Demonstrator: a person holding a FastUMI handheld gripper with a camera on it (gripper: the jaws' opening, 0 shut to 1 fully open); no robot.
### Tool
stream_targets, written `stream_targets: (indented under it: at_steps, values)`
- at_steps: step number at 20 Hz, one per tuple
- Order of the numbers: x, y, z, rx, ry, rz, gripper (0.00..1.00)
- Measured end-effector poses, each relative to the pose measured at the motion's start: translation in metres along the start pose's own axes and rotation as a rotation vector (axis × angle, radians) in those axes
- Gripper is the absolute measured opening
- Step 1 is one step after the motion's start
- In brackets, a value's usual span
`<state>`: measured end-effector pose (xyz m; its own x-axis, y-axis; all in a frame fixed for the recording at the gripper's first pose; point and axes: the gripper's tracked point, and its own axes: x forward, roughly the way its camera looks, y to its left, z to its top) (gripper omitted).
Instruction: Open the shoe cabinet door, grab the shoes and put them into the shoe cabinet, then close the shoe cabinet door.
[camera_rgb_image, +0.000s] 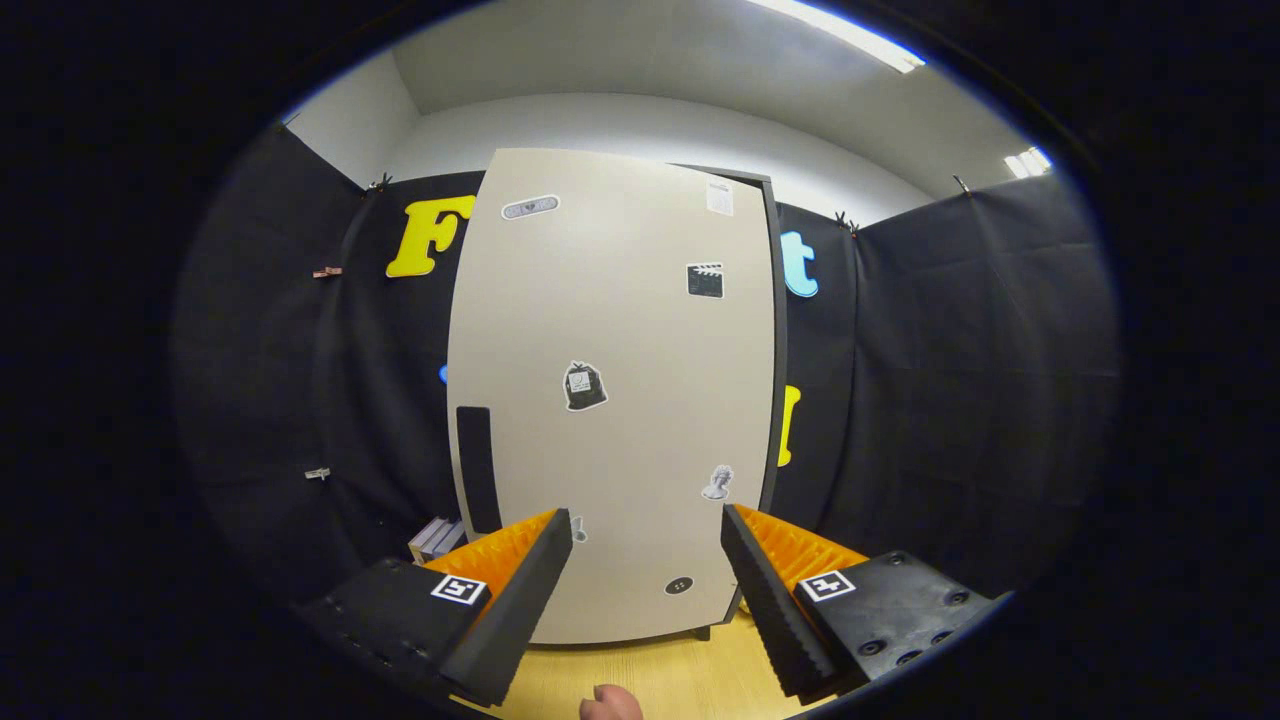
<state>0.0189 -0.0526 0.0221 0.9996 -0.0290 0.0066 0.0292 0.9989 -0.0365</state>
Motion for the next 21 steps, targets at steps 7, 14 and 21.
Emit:
stream_targets:
  at_steps: [7, 14, 21]
  values:
    - [-0.001, -0.0046, -0.0005, 0.0, 0.006, 0.008, 0.97]
    - [-0.0012, -0.0042, -0.0026, -0.01, 0.012, 0.017, 0.97]
    - [-0.0007, -0.0052, -0.0003, -0.004, 0.009, 0.018, 0.97]
